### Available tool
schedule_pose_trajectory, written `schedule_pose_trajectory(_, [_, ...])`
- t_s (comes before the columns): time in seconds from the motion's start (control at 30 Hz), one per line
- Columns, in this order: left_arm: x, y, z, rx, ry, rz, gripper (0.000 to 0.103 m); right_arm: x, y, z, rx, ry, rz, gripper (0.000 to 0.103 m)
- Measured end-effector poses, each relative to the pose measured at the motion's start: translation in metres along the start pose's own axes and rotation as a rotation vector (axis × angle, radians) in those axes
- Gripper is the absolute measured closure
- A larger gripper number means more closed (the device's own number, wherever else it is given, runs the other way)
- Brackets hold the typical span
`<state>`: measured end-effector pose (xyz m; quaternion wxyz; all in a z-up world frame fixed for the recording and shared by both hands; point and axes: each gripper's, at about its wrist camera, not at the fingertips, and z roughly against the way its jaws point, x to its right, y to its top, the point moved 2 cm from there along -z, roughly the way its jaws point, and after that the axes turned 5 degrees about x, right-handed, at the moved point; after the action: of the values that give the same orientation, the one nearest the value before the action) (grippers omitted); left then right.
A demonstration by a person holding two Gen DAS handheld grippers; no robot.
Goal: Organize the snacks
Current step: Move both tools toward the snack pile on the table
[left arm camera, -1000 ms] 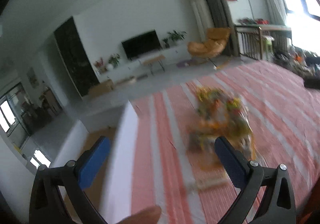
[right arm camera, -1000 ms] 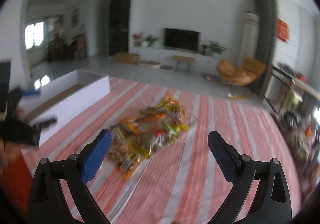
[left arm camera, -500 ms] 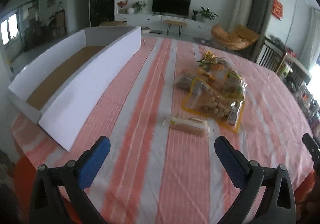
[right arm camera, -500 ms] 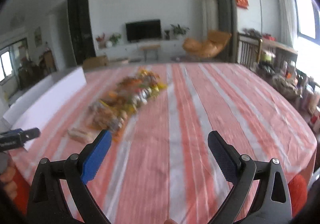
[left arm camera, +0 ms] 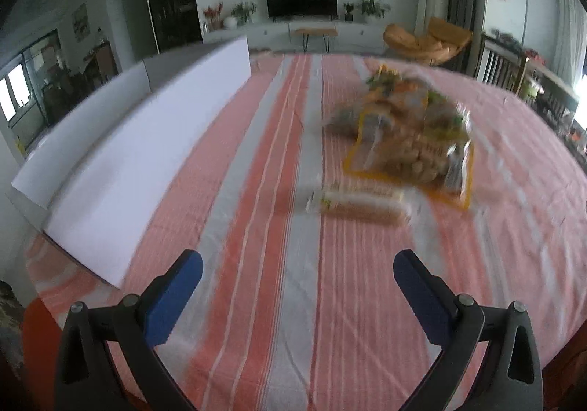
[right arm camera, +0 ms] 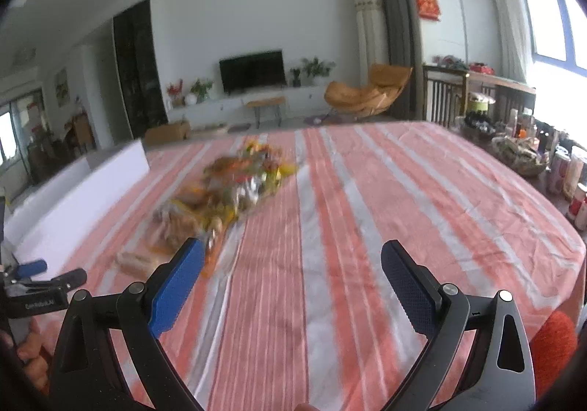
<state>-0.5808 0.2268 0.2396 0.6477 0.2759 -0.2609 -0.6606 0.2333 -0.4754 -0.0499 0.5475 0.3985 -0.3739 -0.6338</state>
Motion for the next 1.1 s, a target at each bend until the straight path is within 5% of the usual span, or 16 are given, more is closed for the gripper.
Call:
schedule_pose_trajectory(0.17, [-0.017,-0.004,-0.005,-0.099,0.002,0.027,0.0,-0.014,-0.022,-0.032,-0.124,0.032,0.055,0.005])
schedule_pose_trajectory(0.4, [-0.022,0.012,-0.021,-0.175,-0.002,0.022,0.0,-0.035,-0.03,-0.04,-0.133,0.053,0.13,0.005])
schedule_pose_trajectory(0.87, [-0.024,0.035,-0.025,-0.171,-0.004,0.016,0.0,-0.05,-0.045,-0.058,-0.195,0.079,0.174,0.005])
schedule_pose_trajectory(0.97, [-0.011,0.072,-0.031,-0.167,-0.002,0.011,0.0,-0.052,-0.045,-0.057,-0.192,0.083,0.183,0.005])
schedule_pose_trajectory(1.1, [-0.013,0.056,-0.027,-0.154,-0.002,0.008,0.0,-0.052,-0.042,-0.055,-0.189,0.084,0.179,0.005])
